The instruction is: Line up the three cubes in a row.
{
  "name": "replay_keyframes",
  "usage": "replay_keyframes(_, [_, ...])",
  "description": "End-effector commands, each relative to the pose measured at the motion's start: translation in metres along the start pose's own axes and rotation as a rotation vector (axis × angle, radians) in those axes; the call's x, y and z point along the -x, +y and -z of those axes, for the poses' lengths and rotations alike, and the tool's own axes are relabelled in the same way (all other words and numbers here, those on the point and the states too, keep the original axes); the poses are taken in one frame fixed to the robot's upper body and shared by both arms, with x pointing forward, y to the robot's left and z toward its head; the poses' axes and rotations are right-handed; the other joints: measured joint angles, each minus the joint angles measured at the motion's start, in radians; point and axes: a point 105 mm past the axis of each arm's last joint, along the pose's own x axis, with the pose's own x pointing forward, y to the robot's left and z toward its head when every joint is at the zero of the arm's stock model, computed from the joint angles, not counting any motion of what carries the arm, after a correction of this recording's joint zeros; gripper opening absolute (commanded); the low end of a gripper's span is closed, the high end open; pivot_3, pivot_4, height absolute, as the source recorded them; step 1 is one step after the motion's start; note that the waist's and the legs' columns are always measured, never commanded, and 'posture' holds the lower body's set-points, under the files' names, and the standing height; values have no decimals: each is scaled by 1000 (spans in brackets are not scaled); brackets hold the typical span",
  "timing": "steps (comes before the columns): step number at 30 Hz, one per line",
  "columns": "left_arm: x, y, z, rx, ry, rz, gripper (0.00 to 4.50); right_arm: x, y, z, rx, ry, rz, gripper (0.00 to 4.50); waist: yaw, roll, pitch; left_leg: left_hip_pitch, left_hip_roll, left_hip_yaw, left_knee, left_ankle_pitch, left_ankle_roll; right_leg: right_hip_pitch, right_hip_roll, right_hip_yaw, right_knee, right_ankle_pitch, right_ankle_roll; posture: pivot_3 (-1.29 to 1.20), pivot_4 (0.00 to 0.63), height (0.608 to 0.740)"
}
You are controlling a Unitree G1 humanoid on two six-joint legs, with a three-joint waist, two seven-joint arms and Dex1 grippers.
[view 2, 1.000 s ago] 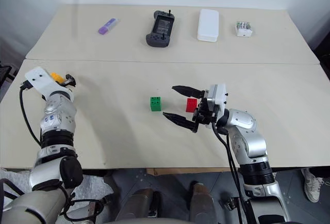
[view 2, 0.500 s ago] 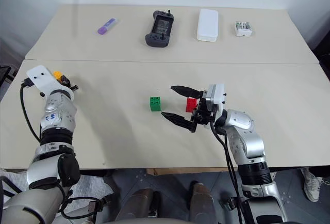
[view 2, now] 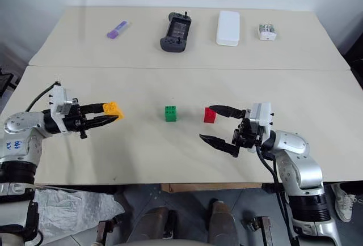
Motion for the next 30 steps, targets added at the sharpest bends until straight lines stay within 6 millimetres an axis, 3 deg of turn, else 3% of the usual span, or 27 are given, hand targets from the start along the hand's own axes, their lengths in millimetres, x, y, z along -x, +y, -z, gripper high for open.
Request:
replay_keyframes(1, [-12, 5, 6, -60, 68, 88, 1484, 2, 2, -13, 35, -22, -12, 4500, 4, 0, 0, 0, 0, 1, 0, 0, 0, 0, 0, 0, 0, 0, 0, 0, 150, 740])
replay_keyframes(6, [-28, 16, 23, -59, 161, 90, 1484, 0, 6, -15, 39, -20, -2, 4500, 2, 0, 0, -2, -6, 4, -1, 0, 1, -2, 0, 0, 0, 0, 0, 0, 150, 740])
replay_keyframes(13, [-46, 31, 17, -63, 157, 29, 1484, 5, 11, -15, 36, -2, 17, 4500, 14, -1, 0, -3, -6, 6, 0, 0, 2, -1, -1, -3, 0, 0, 0, 0, 150, 740])
replay_keyframes(19, [-50, 28, 19, -42, 206, 85, 1484, 6, 14, -15, 27, 7, 24, 4500, 17, -1, 0, -3, -6, 5, 1, 0, 2, -1, -1, -3, 0, 1, 1, 0, 150, 740])
replay_keyframes(28, [-41, 34, 17, -37, 192, 34, 4389, 6, 16, -13, 11, 8, 22, 4500, 14, -1, 0, -3, -6, 4, 1, 0, 2, -1, -1, -4, 0, 1, 1, 0, 150, 740])
replay_keyframes(30, [-37, 33, 20, -40, 209, 27, 4389, 5, 16, -12, 10, 5, 18, 4500, 13, -1, 0, -3, -6, 4, 1, 0, 2, -1, -1, -4, 0, 1, 1, 0, 150, 740])
